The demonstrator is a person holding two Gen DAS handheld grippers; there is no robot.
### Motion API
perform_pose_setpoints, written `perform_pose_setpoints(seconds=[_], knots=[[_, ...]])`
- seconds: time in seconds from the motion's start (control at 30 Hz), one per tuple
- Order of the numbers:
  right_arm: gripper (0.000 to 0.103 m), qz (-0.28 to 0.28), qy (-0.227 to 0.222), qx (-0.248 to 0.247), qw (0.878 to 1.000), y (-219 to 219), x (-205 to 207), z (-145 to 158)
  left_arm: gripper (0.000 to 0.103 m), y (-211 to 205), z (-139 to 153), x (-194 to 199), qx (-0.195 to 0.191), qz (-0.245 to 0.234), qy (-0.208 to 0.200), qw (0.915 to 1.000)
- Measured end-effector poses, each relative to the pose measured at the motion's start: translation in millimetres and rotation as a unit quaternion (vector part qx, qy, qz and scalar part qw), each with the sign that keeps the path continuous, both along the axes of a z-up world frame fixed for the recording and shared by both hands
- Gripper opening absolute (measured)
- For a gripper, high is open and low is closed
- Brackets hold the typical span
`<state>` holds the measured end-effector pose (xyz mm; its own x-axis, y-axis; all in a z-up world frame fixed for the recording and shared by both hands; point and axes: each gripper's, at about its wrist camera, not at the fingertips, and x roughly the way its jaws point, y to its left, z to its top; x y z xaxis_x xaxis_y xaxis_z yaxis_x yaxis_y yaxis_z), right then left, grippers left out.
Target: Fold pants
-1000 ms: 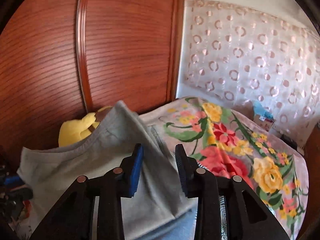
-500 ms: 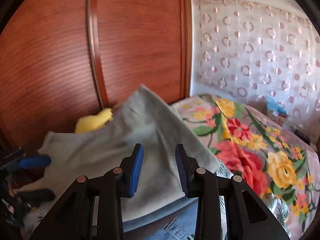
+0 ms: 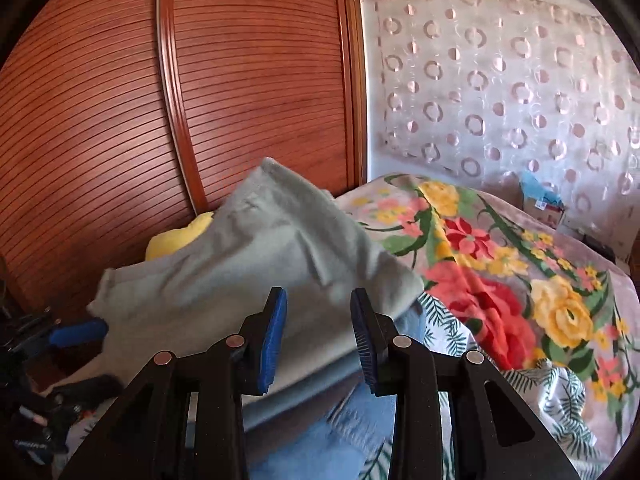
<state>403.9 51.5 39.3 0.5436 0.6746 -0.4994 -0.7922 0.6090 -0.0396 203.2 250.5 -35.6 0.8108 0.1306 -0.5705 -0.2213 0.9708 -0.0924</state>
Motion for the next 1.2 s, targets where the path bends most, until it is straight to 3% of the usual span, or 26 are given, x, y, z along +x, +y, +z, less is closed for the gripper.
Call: perform_pose_setpoints(seconds=[0.07,0.17,0.6,0.7,1.2], knots=[[0.034,-0.006,-0.003,0.003,1.000,-7.1,-12.2,-1.4,0.060,-2.8,1.9,-3.9,0.005,0.001,-0.001,1.0000],[0.034,-0.010,0.002,0.008,1.000,-20.9,-29.9,-2.1,0.070,-5.1,6.4,-10.6,0.006,0.000,-0.006,1.0000],[0.035,-0.039,-0.005,0.021,0.999,-70.1,-101.9,-0.8,0.071,-15.5,17.9,-37.5,0.025,-0.007,-0.018,0.9995],[0.035,-0.044,-0.009,0.023,0.999,-80.9,-118.1,-2.1,0.079,-16.8,19.9,-42.6,0.025,-0.010,-0.022,0.9994],[0.041,-0.079,0.004,0.042,0.996,-120.1,-173.2,-8.6,0.080,-43.4,27.5,-61.2,0.036,-0.038,-0.029,0.9982]])
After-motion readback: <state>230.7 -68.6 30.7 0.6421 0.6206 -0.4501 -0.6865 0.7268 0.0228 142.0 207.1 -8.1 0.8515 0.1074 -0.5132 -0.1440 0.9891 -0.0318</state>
